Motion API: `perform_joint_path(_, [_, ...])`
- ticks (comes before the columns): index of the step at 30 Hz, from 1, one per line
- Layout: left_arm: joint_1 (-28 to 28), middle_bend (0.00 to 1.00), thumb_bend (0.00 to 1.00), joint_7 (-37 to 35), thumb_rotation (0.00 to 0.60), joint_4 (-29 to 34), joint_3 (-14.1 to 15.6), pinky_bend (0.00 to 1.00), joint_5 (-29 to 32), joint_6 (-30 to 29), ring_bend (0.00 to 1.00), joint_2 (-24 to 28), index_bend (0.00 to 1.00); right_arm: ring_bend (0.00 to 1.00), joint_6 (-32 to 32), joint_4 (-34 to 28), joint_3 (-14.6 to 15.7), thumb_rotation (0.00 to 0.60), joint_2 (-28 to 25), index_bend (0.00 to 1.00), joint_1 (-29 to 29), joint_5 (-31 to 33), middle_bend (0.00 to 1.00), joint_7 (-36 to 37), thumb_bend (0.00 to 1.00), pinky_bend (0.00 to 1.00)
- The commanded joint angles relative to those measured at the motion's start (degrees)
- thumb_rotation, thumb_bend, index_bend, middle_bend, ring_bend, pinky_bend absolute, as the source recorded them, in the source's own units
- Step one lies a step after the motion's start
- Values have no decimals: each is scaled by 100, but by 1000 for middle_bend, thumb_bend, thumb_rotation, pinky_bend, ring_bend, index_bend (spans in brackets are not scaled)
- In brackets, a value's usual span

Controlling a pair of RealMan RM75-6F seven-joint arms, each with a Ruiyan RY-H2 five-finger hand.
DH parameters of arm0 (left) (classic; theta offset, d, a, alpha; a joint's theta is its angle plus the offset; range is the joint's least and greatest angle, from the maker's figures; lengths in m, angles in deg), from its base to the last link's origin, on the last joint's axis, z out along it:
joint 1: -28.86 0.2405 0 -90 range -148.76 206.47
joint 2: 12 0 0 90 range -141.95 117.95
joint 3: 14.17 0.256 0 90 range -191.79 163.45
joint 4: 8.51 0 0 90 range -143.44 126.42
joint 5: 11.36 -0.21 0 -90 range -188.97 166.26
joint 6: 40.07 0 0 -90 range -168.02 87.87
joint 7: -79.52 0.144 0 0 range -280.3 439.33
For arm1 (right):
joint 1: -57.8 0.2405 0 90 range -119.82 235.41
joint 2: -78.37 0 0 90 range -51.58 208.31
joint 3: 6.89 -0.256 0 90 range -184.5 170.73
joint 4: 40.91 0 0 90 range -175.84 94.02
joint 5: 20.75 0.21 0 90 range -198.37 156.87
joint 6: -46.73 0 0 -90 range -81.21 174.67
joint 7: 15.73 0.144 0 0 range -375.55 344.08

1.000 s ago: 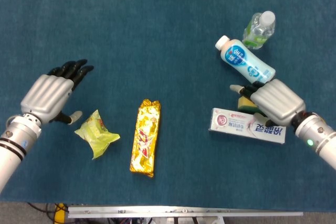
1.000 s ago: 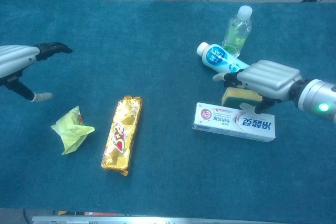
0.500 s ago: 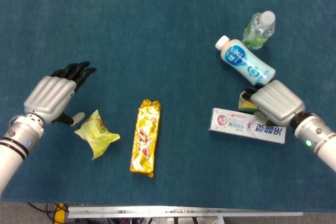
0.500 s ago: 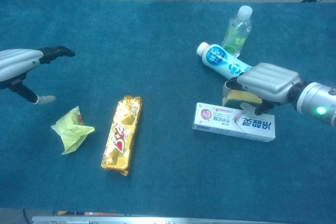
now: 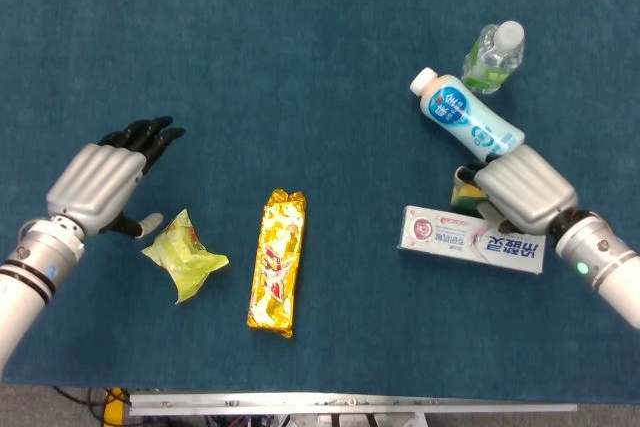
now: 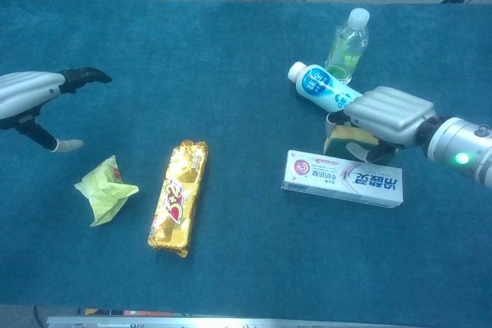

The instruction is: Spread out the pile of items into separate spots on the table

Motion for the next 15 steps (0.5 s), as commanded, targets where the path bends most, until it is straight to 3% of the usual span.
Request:
perform_joint_path(1, [4,0,263,-5,600,-1,-4,148,2,-2,0,8,0,454,-13,-176,-79,600,-149,587,-6,-89,469,261,475,659])
perform_joint_path(9, [18,0,262,10,600,47,-33,148,2,-44,0,96,0,465,-6,-879,-359,600,-768,595,7,-571,479,1336,472,659])
perform_joint_path(15, [40,0,263,35,600,88,-48,148,32,-85,0,152,0,466,127,-1084,-387,600,-882,595,44,-1150,479,2184,466,659])
